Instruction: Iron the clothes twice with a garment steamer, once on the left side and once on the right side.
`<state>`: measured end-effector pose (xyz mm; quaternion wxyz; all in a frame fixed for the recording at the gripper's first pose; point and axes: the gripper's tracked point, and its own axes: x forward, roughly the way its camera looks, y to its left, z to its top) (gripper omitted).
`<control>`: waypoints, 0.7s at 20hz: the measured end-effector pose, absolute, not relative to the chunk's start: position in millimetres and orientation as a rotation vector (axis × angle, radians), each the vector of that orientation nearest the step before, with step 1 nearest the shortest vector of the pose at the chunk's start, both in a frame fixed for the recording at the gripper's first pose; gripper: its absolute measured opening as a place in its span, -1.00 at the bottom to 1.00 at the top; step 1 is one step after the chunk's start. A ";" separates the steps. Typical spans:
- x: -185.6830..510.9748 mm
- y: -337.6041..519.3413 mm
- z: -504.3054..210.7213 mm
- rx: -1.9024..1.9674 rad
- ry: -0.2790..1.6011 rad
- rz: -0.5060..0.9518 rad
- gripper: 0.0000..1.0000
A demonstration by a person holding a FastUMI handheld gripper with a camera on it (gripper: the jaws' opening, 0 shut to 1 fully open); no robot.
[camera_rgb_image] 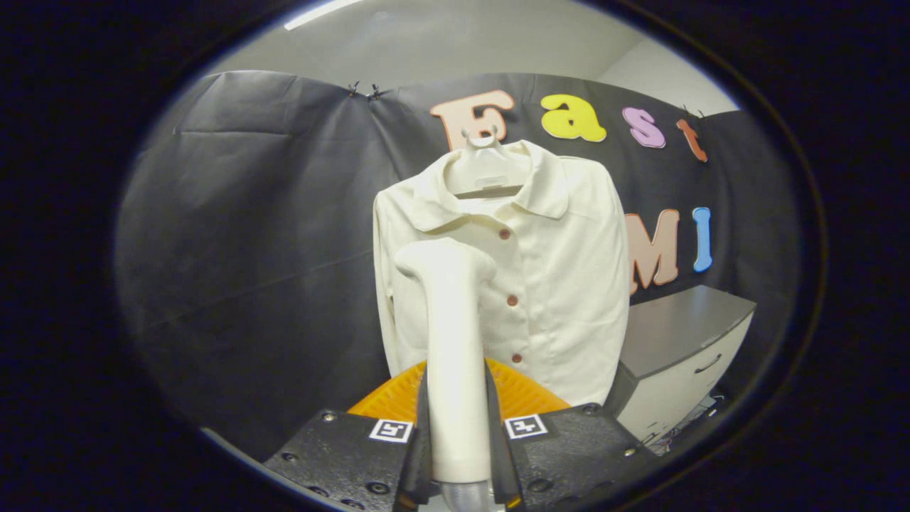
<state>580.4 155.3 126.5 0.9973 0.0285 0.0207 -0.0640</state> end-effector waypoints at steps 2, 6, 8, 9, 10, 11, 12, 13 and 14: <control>589.9 151.9 135.4 -0.010 0.006 -0.150 -0.34; 617.2 139.1 109.6 -0.111 0.018 -0.214 -0.34; 629.8 137.9 80.5 -0.124 0.074 -0.216 -0.34; 636.5 137.8 67.5 -0.132 0.097 -0.215 -0.34; 642.1 135.6 51.6 -0.139 0.134 -0.214 -0.34; 645.8 134.6 36.2 -0.141 0.171 -0.213 -0.33; 651.0 134.8 20.9 -0.136 0.203 -0.212 -0.33; 654.9 135.0 5.5 -0.131 0.240 -0.212 -0.33; 656.5 136.0 -7.1 -0.125 0.261 -0.212 -0.33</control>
